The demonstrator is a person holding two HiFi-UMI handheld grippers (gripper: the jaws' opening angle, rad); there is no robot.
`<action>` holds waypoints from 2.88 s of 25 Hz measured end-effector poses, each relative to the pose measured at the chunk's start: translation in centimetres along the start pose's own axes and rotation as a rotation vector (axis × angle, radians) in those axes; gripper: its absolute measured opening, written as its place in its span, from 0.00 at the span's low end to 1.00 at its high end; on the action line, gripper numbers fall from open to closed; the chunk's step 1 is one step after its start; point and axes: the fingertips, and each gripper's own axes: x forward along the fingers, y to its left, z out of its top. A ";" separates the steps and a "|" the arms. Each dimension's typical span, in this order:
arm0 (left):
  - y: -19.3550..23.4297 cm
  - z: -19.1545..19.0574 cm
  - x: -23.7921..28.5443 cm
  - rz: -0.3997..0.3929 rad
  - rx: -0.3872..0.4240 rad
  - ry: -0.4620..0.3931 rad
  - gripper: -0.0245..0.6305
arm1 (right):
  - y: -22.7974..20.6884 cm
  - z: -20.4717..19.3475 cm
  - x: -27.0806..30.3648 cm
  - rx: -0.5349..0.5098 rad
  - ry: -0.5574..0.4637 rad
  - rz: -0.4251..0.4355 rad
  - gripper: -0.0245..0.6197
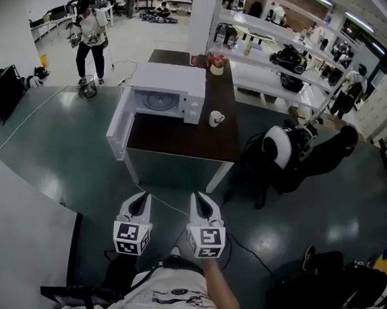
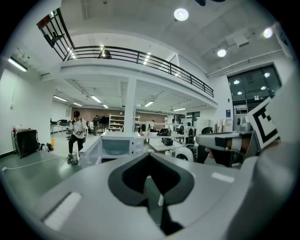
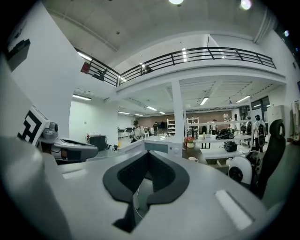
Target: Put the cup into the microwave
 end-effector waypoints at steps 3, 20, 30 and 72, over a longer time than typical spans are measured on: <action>-0.3 0.9 2.4 -0.006 0.002 0.001 0.04 | -1.4 0.9 1.5 0.000 -0.017 0.013 0.04; -1.1 0.9 10.4 -0.026 -0.036 0.062 0.04 | -6.3 -0.5 6.0 0.051 0.057 0.038 0.04; 1.6 3.6 17.5 -0.099 -0.013 0.037 0.04 | -8.3 1.2 12.0 0.051 0.049 -0.022 0.04; 8.2 3.3 37.5 -0.133 -0.020 0.189 0.04 | -15.1 0.9 32.3 0.034 0.165 0.110 0.04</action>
